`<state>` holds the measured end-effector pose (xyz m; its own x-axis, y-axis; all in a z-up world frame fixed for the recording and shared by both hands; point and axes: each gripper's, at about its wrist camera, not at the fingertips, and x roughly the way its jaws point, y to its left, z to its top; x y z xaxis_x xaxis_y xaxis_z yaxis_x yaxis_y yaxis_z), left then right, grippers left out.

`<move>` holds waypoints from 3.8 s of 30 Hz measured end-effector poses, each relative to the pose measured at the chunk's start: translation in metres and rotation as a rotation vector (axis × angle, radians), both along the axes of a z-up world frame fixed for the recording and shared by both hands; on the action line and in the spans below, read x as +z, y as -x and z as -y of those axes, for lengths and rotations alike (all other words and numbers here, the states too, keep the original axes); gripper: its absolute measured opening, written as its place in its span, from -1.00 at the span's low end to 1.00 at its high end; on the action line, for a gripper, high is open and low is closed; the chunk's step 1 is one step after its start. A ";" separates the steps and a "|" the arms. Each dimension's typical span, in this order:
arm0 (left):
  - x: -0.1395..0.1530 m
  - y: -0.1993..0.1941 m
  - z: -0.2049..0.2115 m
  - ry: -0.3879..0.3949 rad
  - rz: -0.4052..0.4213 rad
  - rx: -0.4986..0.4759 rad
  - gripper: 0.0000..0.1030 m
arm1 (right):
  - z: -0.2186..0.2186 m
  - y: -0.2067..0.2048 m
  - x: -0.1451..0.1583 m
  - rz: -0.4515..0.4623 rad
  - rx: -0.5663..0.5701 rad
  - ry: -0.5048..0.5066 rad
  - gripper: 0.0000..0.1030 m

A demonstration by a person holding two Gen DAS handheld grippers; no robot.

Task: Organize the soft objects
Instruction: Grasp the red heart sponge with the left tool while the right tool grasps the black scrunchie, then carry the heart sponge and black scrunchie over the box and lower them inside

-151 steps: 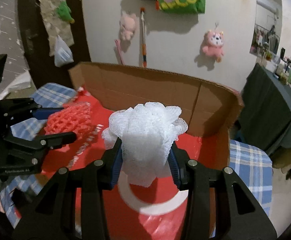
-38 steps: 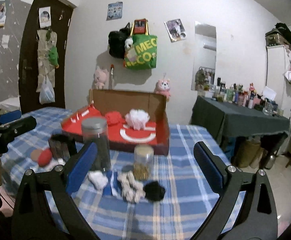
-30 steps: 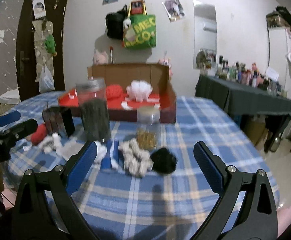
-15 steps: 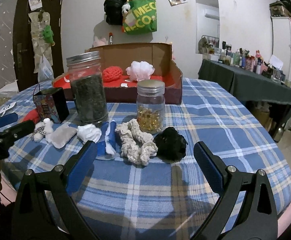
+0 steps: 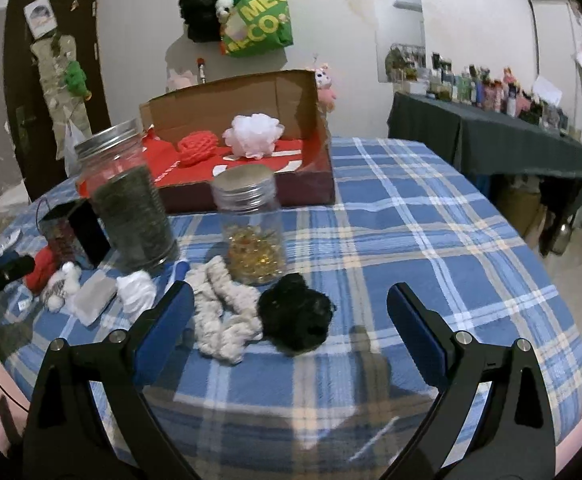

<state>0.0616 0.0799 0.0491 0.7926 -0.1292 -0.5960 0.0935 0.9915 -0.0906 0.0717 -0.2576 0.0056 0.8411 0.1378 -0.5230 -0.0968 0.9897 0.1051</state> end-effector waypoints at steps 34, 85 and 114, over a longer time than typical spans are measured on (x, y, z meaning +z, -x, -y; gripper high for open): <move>0.037 0.028 0.034 0.032 0.132 -0.159 -0.20 | -0.020 0.002 0.018 -0.009 0.234 -0.211 -0.44; 0.011 0.009 0.056 0.071 -0.010 -0.272 -0.20 | -0.044 -0.008 0.001 -0.069 0.283 -0.206 -0.44; 0.020 0.015 -0.034 -0.066 -0.033 -0.095 -0.20 | 0.007 -0.008 0.006 -0.083 0.179 -0.162 -0.44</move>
<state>0.0463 0.1135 0.0692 0.7586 -0.1620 -0.6311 0.1849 0.9823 -0.0298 0.0796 -0.2650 0.0120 0.7511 0.3682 -0.5480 -0.2537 0.9273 0.2753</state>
